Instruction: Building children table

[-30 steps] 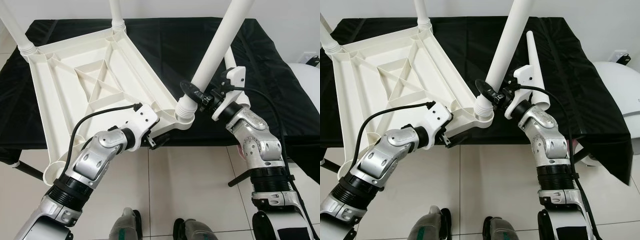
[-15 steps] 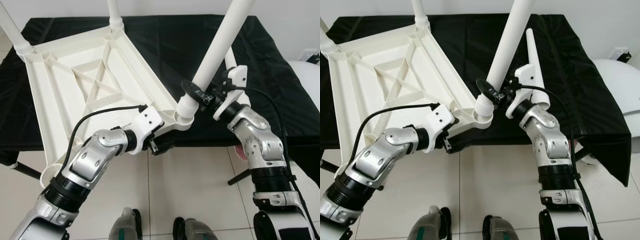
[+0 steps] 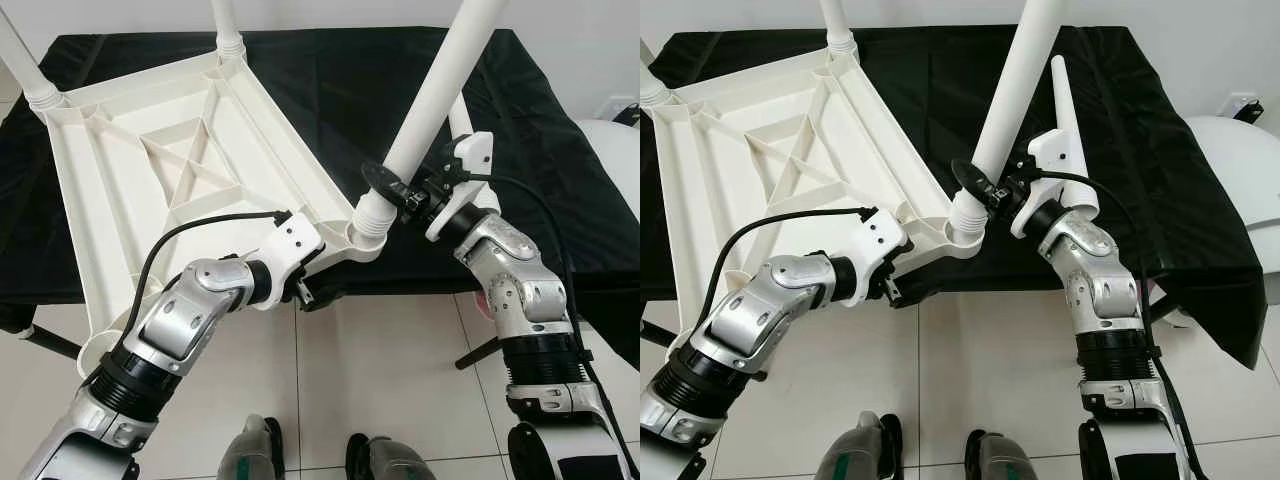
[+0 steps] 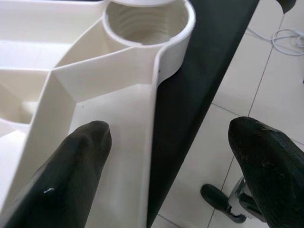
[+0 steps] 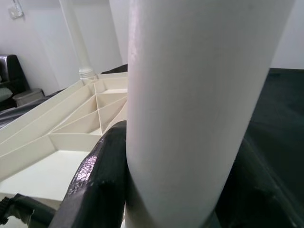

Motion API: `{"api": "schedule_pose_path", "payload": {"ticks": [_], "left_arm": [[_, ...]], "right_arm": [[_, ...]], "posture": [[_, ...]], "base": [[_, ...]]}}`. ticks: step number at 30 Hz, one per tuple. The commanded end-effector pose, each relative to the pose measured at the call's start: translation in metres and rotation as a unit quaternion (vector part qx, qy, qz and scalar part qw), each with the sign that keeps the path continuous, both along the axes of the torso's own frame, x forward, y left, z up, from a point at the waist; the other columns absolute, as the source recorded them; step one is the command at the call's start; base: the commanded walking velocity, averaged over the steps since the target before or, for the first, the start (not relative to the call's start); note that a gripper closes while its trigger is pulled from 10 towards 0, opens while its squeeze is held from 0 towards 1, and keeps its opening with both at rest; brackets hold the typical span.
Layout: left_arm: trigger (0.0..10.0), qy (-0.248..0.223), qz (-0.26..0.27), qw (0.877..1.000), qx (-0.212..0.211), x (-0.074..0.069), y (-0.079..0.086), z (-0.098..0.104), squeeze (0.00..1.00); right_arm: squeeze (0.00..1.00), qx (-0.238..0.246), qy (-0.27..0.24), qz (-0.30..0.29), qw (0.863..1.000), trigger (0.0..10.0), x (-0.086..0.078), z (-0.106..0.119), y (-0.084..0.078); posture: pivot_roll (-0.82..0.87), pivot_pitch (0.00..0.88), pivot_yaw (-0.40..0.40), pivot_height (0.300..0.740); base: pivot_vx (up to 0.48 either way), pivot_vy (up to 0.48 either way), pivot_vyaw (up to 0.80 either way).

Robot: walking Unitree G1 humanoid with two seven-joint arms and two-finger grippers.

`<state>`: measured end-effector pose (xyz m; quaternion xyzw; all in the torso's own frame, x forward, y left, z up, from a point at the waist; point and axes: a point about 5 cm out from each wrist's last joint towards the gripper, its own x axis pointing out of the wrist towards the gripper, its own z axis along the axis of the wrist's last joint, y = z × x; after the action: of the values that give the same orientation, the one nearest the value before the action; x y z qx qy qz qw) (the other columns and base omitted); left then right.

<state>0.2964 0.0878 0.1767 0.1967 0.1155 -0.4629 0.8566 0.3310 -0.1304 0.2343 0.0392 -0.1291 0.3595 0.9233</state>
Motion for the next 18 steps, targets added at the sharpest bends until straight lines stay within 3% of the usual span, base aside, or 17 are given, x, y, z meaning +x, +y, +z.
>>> {"api": "schedule_pose_path", "payload": {"ticks": [1,10,11,12,13,14,15,16,17,18], "left_arm": [[10.0,0.028,0.009,1.0,0.007,0.0004,0.0036,-0.0084,0.0],[10.0,0.031,0.019,0.999,-0.013,0.0021,0.0035,-0.0032,0.0],[4.1,0.03,0.021,0.999,-0.015,0.0027,0.004,-0.0021,0.0],[4.1,0.03,0.021,0.999,-0.015,0.0027,0.004,-0.0021,0.0],[0.0,0.029,0.02,0.999,-0.021,0.0028,0.0043,-0.0005,0.0],[0.0,0.029,0.019,0.999,-0.025,0.0027,0.0045,0.0006,0.0],[4.4,0.029,0.022,0.999,-0.023,0.0033,0.0052,0.0009,0.0],[4.4,0.029,0.022,0.999,-0.023,0.0033,0.0052,0.0009,0.0],[10.0,0.031,0.023,0.999,-0.016,0.0036,0.0057,0.0005,0.0],[10.0,0.032,0.023,0.999,-0.012,0.0038,0.0059,0.0003,0.0]], "right_arm": [[0.0,-0.008,-0.005,0.007,1.0,10.0,-0.004,-0.0015,0.0009],[0.0,-0.018,-0.003,0.022,1.0,10.0,-0.007,-0.0047,0.0053],[0.0,-0.019,-0.004,0.023,1.0,10.0,-0.007,-0.0047,0.0057],[0.0,-0.019,-0.004,0.023,1.0,10.0,-0.007,-0.0047,0.0057],[0.0,-0.019,-0.004,0.024,1.0,10.0,-0.0071,-0.0047,0.0061],[0.0,-0.019,-0.004,0.024,1.0,10.0,-0.0071,-0.0047,0.0063],[0.0,-0.019,-0.004,0.025,1.0,10.0,-0.0072,-0.0046,0.0063],[0.0,-0.019,-0.004,0.025,1.0,10.0,-0.0072,-0.0046,0.0063],[0.0,-0.019,-0.004,0.025,0.999,10.0,-0.0073,-0.0045,0.0063],[0.0,-0.02,-0.004,0.025,0.999,10.0,-0.0074,-0.0044,0.0062]], "posture": [[-0.06,0.185,0.007,0.74],[-0.06,0.186,0.002,0.74],[-0.06,0.186,0.002,0.74],[-0.06,0.186,0.002,0.74],[-0.06,0.186,0.002,0.74],[-0.06,0.186,0.002,0.74],[-0.06,0.186,0.002,0.74],[-0.06,0.186,0.002,0.74],[-0.06,0.188,0.002,0.74],[-0.06,0.188,0.002,0.74]], "base": [[0.0,0.0,0.0],[0.0,0.0,0.0],[0.0,0.0,0.0],[0.0,0.0,0.0],[0.0,0.0,0.0],[0.0,0.0,0.0],[0.0,0.0,0.0],[0.0,0.0,0.0],[0.0,0.0,0.0],[0.0,0.0,0.0]]}}
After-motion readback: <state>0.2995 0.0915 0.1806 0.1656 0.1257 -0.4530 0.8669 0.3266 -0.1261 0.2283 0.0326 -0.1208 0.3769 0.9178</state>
